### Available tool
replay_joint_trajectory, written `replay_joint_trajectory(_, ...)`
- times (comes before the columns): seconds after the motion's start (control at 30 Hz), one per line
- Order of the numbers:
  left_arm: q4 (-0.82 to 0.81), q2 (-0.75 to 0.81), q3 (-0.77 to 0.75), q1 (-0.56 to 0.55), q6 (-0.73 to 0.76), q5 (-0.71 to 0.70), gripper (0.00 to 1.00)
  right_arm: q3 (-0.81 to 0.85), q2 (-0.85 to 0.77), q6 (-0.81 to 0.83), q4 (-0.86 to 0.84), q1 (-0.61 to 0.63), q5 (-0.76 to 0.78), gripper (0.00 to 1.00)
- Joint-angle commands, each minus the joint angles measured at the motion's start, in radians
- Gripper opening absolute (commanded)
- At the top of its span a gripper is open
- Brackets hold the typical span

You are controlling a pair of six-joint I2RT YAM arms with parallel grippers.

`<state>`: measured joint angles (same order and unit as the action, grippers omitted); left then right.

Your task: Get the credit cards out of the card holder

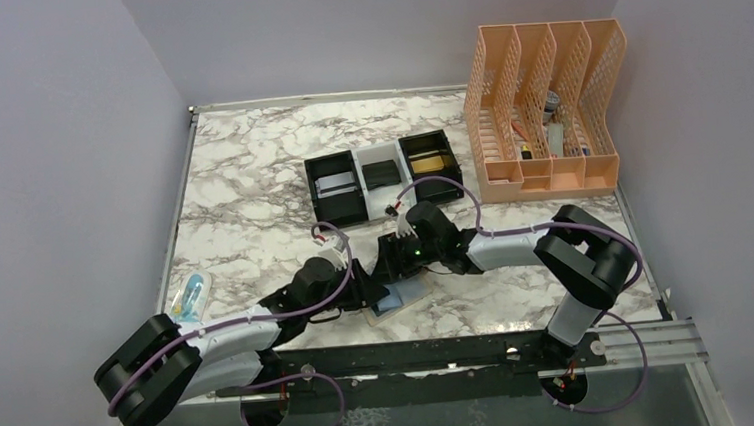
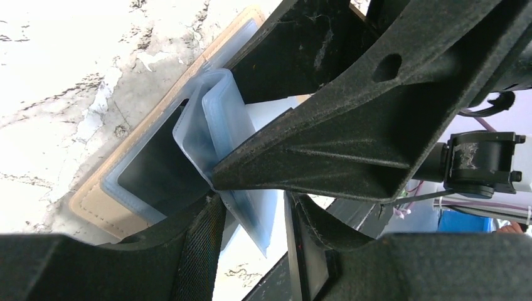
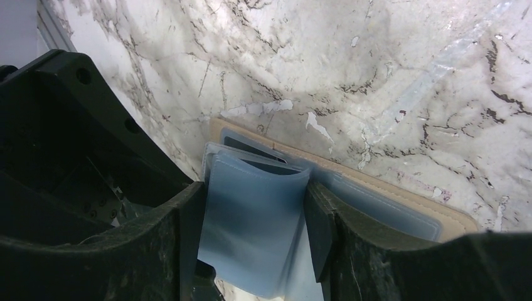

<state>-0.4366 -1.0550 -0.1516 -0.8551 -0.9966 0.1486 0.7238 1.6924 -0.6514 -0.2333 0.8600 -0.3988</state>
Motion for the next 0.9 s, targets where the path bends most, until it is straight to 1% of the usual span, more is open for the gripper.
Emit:
replay_joint_trajectory(0.0, -0.089, -0.037, -0.045, -0.01, 0.008, -0.014, 0.4, 0.0, 0.01, -0.013, 0.003, 0.004, -0.045, 0.58)
replay_joint_trajectory(0.27, -0.094, -0.056, -0.071, -0.014, 0.016, -0.014, 0.4, 0.023, -0.073, -0.001, 0.058, -0.009, -0.015, 0.78)
replay_joint_trajectory(0.43, -0.094, -0.09, -0.095, -0.018, 0.022, -0.017, 0.4, 0.044, -0.14, 0.031, 0.175, -0.036, 0.131, 0.8)
replay_joint_trajectory(0.57, -0.096, -0.134, -0.139, -0.026, 0.034, -0.019, 0.41, 0.0, -0.228, 0.046, 0.222, -0.1, 0.214, 0.82)
replay_joint_trajectory(0.7, -0.096, -0.229, -0.208, -0.043, 0.055, -0.017, 0.42, -0.063, -0.353, 0.064, 0.245, -0.163, 0.262, 0.84)
replay_joint_trajectory(0.8, -0.099, -0.32, -0.247, -0.055, 0.066, -0.014, 0.43, -0.088, -0.424, 0.074, 0.269, -0.177, 0.29, 0.84)
replay_joint_trajectory(0.87, -0.106, -0.345, -0.253, -0.064, 0.06, -0.023, 0.43, -0.101, -0.455, 0.081, 0.277, -0.178, 0.283, 0.84)
